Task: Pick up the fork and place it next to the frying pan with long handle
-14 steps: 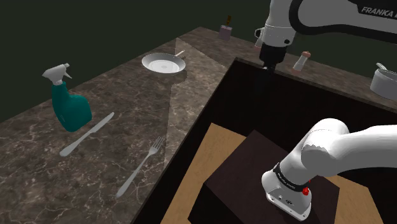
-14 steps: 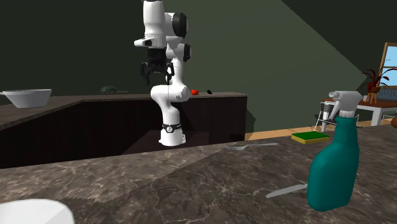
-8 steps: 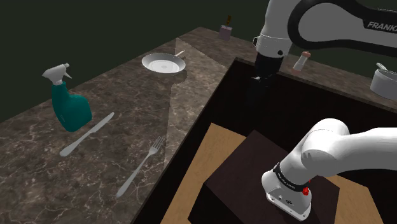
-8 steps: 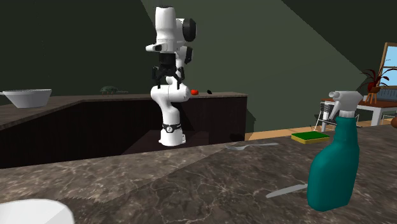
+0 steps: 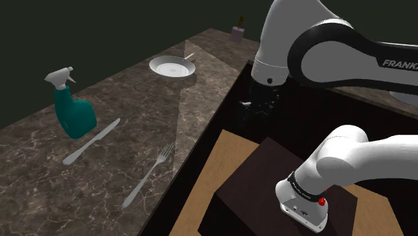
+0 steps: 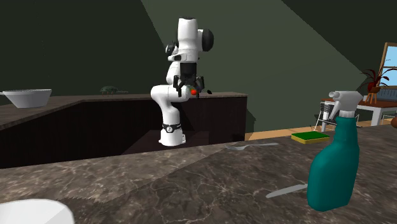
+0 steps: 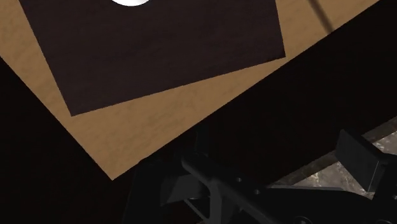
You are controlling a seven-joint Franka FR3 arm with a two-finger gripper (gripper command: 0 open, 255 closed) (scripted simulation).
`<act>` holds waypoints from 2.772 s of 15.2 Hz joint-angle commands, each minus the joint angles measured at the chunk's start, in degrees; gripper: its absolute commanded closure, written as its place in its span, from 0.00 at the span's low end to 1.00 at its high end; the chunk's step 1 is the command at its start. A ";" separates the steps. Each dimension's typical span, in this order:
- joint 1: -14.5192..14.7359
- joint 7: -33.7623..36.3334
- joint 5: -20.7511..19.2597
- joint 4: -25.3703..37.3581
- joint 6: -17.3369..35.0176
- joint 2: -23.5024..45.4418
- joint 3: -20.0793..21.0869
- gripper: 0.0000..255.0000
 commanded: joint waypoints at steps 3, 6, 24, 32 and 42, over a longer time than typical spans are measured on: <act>-1.56 12.25 4.93 0.78 5.44 3.27 8.05 0.00; -3.94 21.06 7.27 2.66 9.86 7.18 14.40 0.00; -71.27 70.50 2.73 30.17 27.82 24.57 87.53 0.00; -75.03 67.88 6.83 28.19 32.12 21.15 91.80 0.00; -75.02 67.88 6.83 28.19 32.12 21.15 91.80 1.00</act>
